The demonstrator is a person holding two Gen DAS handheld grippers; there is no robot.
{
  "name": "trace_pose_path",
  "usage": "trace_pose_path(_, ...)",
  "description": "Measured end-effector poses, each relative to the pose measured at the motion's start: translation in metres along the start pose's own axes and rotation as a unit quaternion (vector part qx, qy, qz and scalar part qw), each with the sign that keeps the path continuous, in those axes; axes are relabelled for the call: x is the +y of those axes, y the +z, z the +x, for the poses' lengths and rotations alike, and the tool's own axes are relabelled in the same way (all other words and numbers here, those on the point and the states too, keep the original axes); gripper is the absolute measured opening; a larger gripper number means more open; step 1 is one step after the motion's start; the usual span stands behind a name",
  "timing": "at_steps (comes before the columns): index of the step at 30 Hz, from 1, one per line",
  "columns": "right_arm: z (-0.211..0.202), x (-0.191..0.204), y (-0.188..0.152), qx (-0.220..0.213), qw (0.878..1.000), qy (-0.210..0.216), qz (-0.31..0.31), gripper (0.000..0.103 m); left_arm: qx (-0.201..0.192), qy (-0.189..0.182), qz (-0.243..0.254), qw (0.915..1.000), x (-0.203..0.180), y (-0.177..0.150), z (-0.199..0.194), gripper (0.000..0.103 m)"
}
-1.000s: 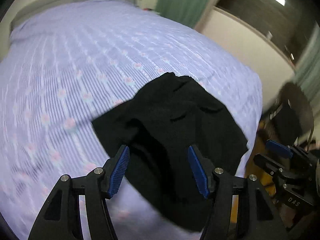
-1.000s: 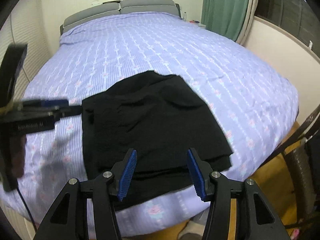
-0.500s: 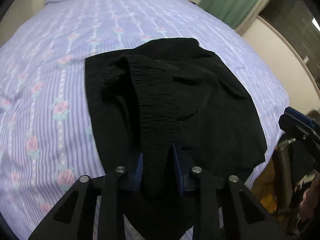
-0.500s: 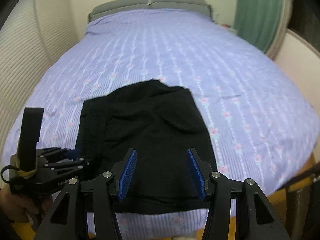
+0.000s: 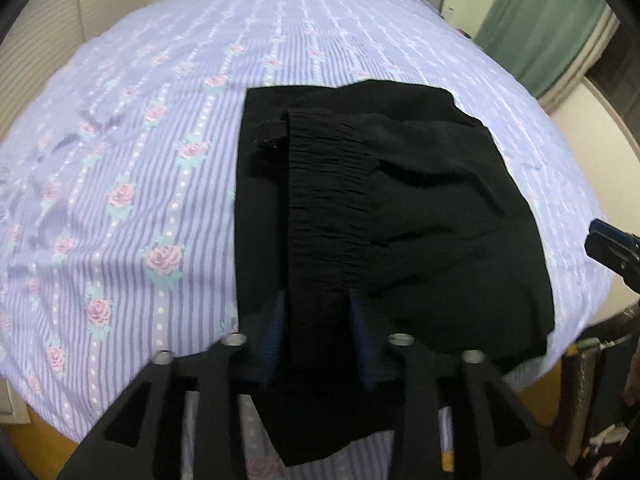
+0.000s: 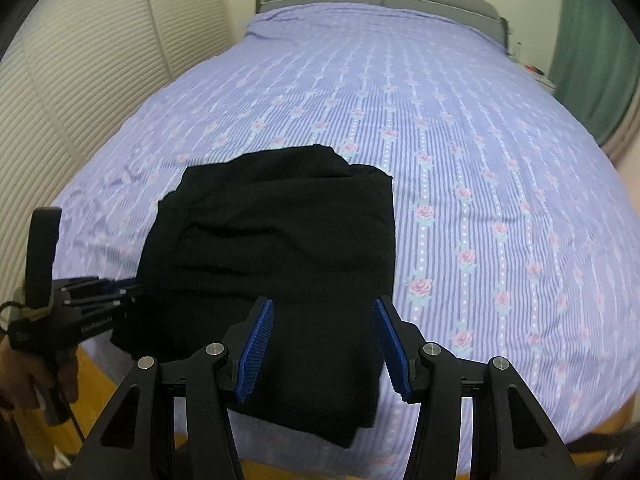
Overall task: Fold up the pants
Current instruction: 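Press the folded shorts flat with both grippers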
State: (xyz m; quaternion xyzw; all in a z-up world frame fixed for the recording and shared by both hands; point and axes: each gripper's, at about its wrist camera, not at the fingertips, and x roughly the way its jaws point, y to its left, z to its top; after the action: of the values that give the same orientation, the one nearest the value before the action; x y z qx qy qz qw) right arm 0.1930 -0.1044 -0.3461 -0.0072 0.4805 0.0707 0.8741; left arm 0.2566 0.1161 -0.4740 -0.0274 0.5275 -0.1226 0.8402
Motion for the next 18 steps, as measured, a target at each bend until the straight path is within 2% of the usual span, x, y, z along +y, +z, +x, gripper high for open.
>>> trace_pose_path(1, 0.001, -0.003, 0.0, 0.001, 1.0, 0.004, 0.0, 0.052, -0.004, 0.006, -0.005, 1.0, 0.0, 0.0, -0.002, 0.065)
trace_pose_path(3, 0.006, -0.008, 0.002, 0.005, 1.0, 0.016, 0.004, 0.052, -0.017, 0.014, -0.018, 0.9996, 0.0, -0.001, -0.009, 0.067)
trace_pose_path(8, 0.014, -0.026, 0.004, 0.011, 0.997, 0.054, 0.048, 0.053, -0.019, 0.04, -0.047, 0.9979, 0.012, -0.006, -0.018, 0.071)
trace_pose_path(10, 0.02, -0.035, 0.002, 0.018, 0.995, 0.06, 0.072, 0.063, -0.018, 0.048, -0.074, 0.996, 0.023, -0.011, -0.018, 0.072)
trace_pose_path(11, 0.022, -0.038, 0.0, 0.019, 0.995, 0.061, 0.079, 0.063, -0.02, 0.05, -0.084, 0.995, 0.025, -0.013, -0.02, 0.072)
trace_pose_path(14, 0.027, -0.047, -0.008, 0.017, 0.992, 0.073, 0.1, 0.063, -0.024, 0.066, -0.104, 0.9921, 0.029, -0.015, -0.018, 0.083)
trace_pose_path(18, 0.043, -0.061, -0.024, 0.035, 0.985, 0.088, 0.146, 0.063, -0.02, 0.057, -0.109, 0.9923, 0.024, -0.014, -0.005, 0.084)
